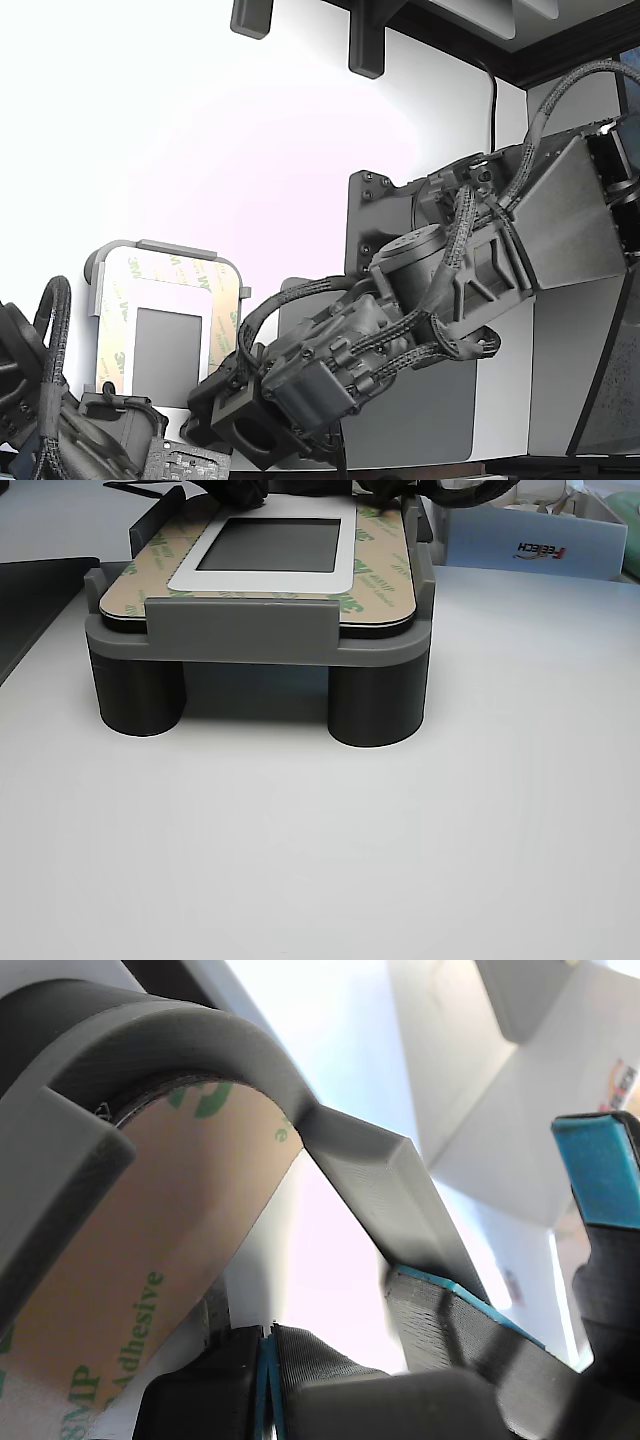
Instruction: Peel off protective film from adhesive tape.
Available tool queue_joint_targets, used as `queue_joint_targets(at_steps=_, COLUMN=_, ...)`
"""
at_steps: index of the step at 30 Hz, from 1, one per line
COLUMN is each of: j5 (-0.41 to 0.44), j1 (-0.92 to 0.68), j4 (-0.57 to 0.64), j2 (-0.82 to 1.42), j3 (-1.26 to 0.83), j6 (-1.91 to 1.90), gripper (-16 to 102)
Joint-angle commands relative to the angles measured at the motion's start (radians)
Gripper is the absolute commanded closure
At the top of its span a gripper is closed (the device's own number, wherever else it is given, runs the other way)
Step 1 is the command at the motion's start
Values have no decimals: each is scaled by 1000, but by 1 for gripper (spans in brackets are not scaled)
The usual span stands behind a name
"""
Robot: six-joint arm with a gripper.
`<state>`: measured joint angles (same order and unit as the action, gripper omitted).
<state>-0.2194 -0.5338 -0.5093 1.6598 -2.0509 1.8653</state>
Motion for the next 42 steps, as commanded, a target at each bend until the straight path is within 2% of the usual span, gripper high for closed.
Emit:
queue_joint_targets(at_steps=1, j5=-6, j1=6, j4=5, j2=26, j3=26, j6=-2, gripper=98)
queue_joint_targets(at_steps=30, j5=2, j1=8, j4=18, j2=48, j3=0, j6=-15, gripper=98)
queue_joint_targets(at_steps=37, j5=14, j1=9, j4=-23, j2=11, j3=69, j6=40, gripper=98)
queue_joint_targets(at_steps=42, j5=15, j1=9, j4=-3, j2=6, j3=52, j6=84, gripper=93)
